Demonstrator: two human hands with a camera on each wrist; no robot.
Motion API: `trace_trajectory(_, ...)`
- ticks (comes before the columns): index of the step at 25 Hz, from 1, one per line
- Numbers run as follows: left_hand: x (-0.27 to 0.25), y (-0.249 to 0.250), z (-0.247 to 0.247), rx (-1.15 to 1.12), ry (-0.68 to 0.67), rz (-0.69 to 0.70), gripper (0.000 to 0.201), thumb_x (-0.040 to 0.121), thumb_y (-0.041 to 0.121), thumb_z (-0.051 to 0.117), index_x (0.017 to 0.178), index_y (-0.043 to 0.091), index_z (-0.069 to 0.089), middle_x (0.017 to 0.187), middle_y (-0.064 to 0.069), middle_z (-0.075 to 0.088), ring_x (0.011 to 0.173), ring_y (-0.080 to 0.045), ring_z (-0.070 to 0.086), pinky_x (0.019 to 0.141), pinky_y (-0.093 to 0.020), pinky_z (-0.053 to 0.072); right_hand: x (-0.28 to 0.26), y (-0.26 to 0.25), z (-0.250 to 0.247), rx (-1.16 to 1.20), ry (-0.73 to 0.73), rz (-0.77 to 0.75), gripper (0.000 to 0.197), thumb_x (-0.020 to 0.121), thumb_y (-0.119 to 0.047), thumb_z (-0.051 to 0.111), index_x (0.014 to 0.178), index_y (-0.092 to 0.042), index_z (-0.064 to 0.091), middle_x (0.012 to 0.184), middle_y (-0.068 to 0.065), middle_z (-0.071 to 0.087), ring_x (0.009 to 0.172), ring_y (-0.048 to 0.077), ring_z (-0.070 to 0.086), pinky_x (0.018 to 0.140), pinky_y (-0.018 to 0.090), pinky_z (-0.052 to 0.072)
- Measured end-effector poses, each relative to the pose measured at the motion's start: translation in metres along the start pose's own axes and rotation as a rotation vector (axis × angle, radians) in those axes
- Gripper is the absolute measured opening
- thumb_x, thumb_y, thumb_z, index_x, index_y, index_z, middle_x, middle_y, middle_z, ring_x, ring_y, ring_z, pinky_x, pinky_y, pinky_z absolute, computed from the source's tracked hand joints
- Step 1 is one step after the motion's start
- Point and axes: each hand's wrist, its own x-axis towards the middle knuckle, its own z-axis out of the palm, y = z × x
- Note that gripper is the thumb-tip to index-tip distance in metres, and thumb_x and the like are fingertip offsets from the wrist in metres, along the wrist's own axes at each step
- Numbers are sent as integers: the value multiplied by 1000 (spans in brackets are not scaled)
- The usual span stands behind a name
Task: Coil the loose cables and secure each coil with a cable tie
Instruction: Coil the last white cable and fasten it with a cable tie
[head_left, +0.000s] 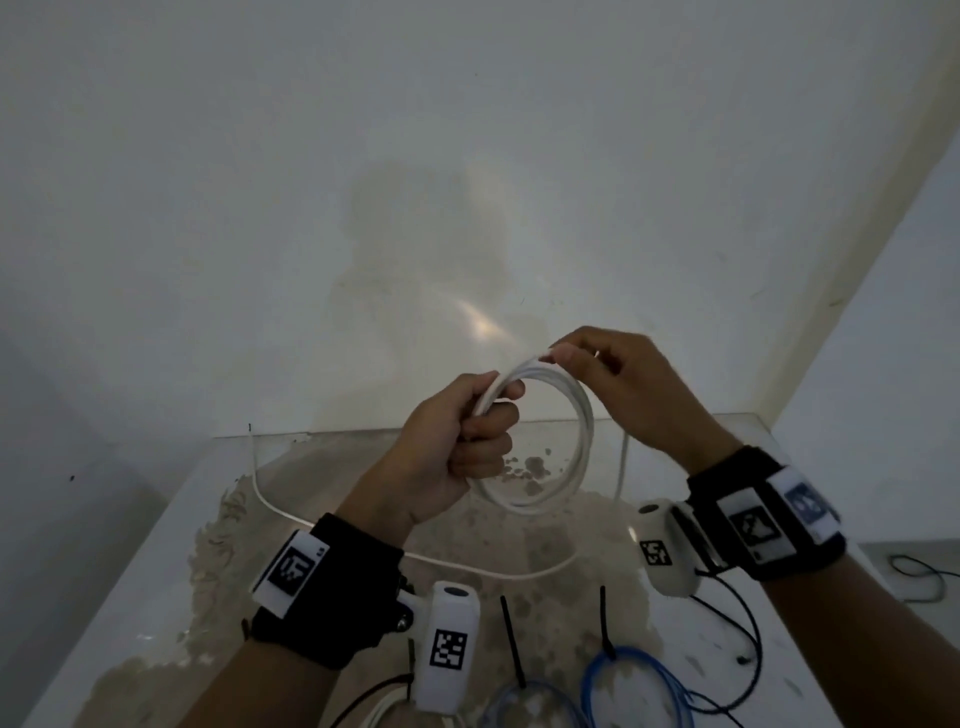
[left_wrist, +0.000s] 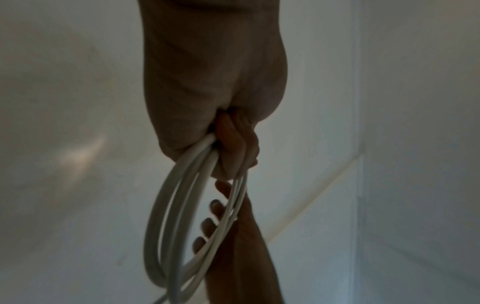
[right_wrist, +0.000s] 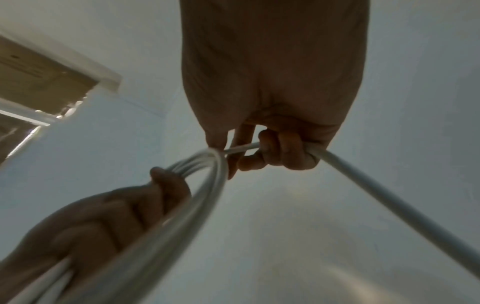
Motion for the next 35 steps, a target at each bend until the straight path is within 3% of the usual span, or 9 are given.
trace_trajectory(6, 10, 4, -8, -271, -1, 194, 31, 101, 27, 29, 84, 12, 51, 44, 8, 29, 35, -6, 10, 30, -17, 16, -32, 21, 43, 618, -66, 441, 55, 106, -46, 27, 97, -20, 76, 69, 1, 53, 50, 11, 35, 47, 23, 30)
trace_trajectory(11, 13, 48, -54, -373, 222, 496, 40, 106, 33, 24, 84, 15, 52, 48, 9, 32, 33, -5, 26, 31, -17, 22, -61, 62, 37, 255, -135, 349, 27, 105, -28, 42, 107, -24, 69, 69, -2, 55, 56, 10, 44, 54, 28, 42)
trace_trajectory(16, 6, 71, -81, -387, 436, 677, 41, 106, 34, 25, 83, 17, 54, 49, 9, 35, 37, -5, 25, 36, -16, 22, -60, 81, 17, -134, -189, 327, 20, 101, -29, 51, 105, -35, 71, 74, -12, 62, 61, -2, 54, 59, 13, 39)
trace_trajectory(20, 26, 46, -63, -99, 493, 594, 35, 106, 31, 27, 85, 18, 52, 44, 9, 37, 36, -4, 31, 38, -17, 28, -45, 30, 19, -341, -364, -7, 24, 97, -40, 53, 105, -32, 73, 86, -15, 65, 72, -3, 55, 64, 15, 39)
trace_trajectory(23, 29, 15, -38, 356, 427, 475, 36, 107, 28, 27, 90, 11, 53, 48, 4, 52, 44, -10, 53, 48, -23, 46, -22, -12, 17, -260, -255, -226, 28, 93, -44, 52, 99, -29, 75, 81, -12, 63, 67, 3, 56, 59, 17, 43)
trace_trajectory(26, 21, -1, -15, 689, 269, 363, 41, 106, 32, 27, 84, 8, 51, 57, -15, 47, 41, -17, 42, 44, -27, 35, 7, -23, 6, -241, -82, -305, 18, 94, -34, 60, 98, -23, 74, 80, -9, 62, 64, 4, 53, 59, 13, 37)
trace_trajectory(28, 18, 1, -8, 591, 168, 271, 39, 105, 31, 28, 82, 11, 52, 61, -17, 35, 39, -14, 26, 43, -25, 23, 20, -21, -1, -177, -20, -247, 10, 92, -31, 66, 94, -24, 73, 82, -10, 64, 66, 6, 53, 61, 15, 36)
trace_trajectory(31, 18, 14, -4, 276, 49, 122, 33, 102, 26, 31, 87, 10, 55, 51, 2, 28, 35, -8, 17, 36, -21, 15, 30, -12, -3, -60, 29, -141, 7, 91, -31, 68, 88, -27, 72, 81, -7, 67, 62, 8, 50, 58, 19, 38)
trace_trajectory(35, 18, 30, -5, 1, 8, 154, 36, 98, 41, 36, 78, 14, 52, 44, 10, 25, 30, -2, 19, 29, -17, 14, 29, 7, 8, 78, 106, -57, 23, 104, -29, 48, 94, -25, 69, 73, -13, 61, 62, 7, 50, 59, 24, 41)
